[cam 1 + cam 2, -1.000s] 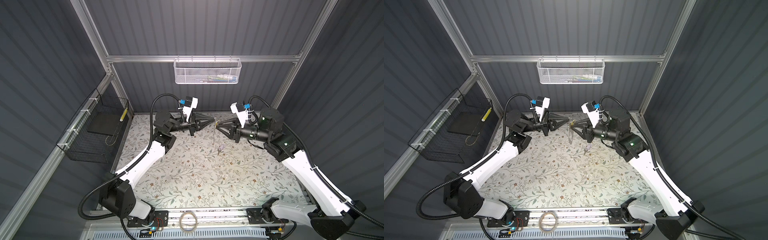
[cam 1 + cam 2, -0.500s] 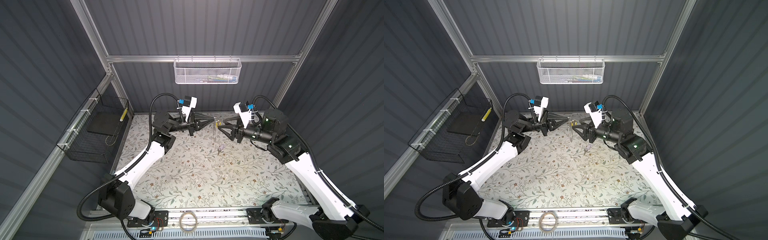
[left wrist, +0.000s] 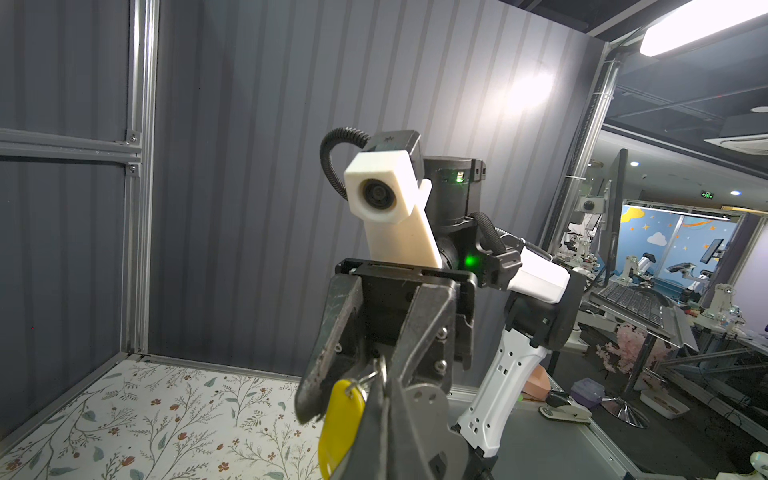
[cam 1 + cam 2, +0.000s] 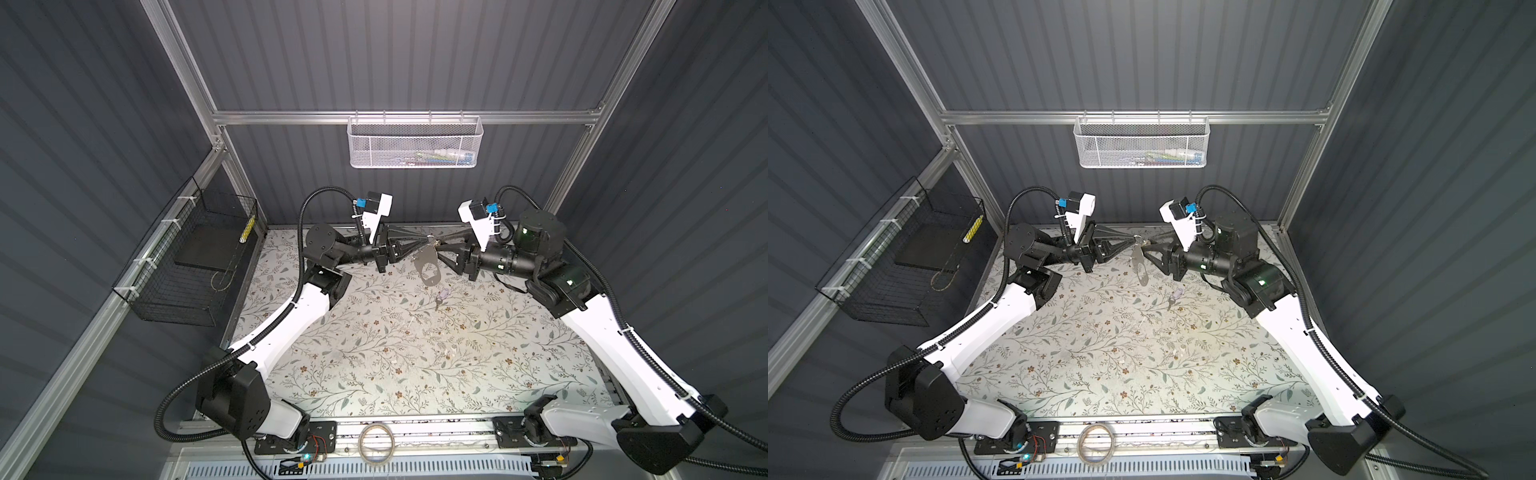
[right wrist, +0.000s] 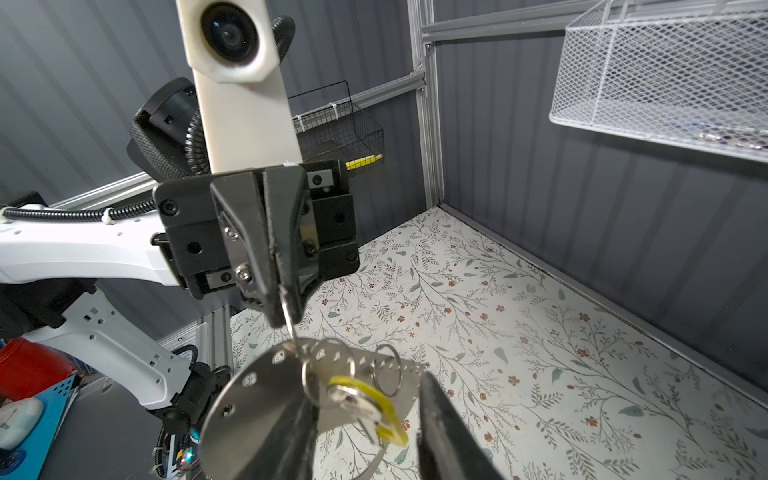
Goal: Attach keys to a key ring
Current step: Insert the key into the keyring.
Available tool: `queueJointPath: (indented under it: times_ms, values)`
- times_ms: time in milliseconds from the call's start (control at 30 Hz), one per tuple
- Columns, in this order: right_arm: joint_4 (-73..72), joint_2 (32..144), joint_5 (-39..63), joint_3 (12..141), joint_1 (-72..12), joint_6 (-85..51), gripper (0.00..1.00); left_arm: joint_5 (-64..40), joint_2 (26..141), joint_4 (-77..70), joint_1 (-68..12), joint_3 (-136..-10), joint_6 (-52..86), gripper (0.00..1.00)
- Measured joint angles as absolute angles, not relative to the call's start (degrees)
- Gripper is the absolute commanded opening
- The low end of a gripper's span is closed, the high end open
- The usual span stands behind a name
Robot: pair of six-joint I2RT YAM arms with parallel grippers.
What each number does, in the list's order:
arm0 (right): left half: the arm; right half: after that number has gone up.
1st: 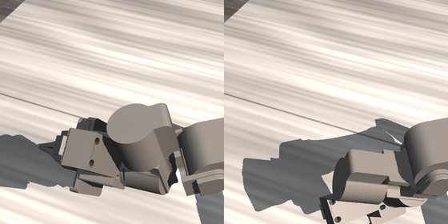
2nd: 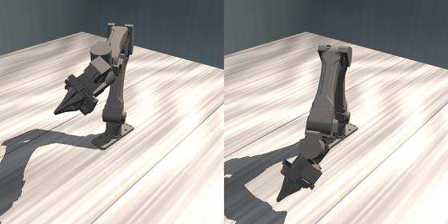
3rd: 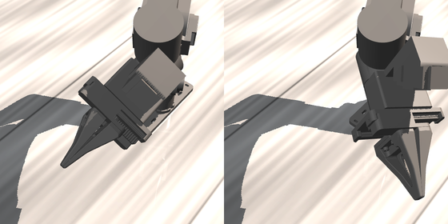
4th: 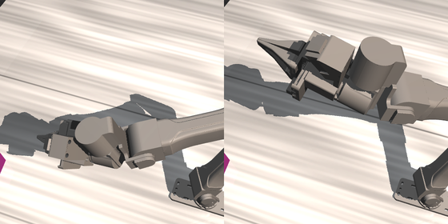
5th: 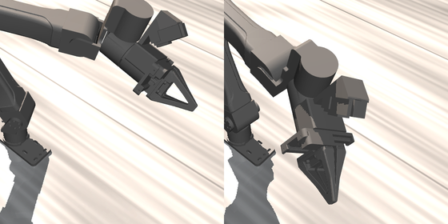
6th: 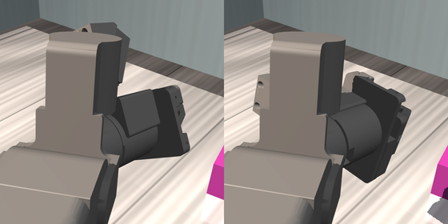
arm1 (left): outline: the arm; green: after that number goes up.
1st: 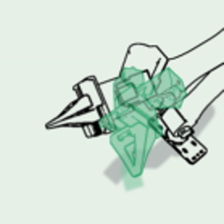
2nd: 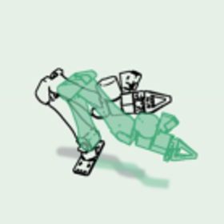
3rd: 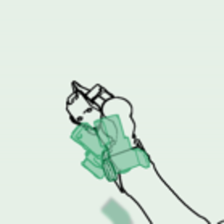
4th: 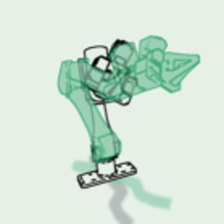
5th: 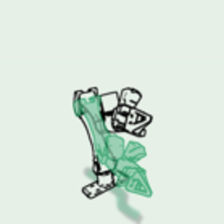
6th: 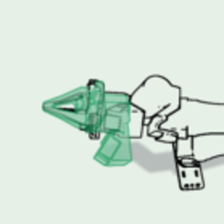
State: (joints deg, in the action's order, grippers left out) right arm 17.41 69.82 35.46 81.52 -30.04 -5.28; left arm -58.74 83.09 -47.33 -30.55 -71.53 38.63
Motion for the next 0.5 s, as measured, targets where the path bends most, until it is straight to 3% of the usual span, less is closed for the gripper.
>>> queueJointPath:
  times_ms: [233, 500]
  values:
    - [17.02, 69.30, 36.86, 81.43, -30.04, -6.13, 0.11, -58.46, 82.70, -48.88, -30.55, -71.13, 38.85, 0.00]
    - [16.75, 67.59, 36.97, 80.93, -30.11, -6.61, 0.00, -57.69, 82.26, -50.30, -30.55, -70.43, 38.87, 0.00]
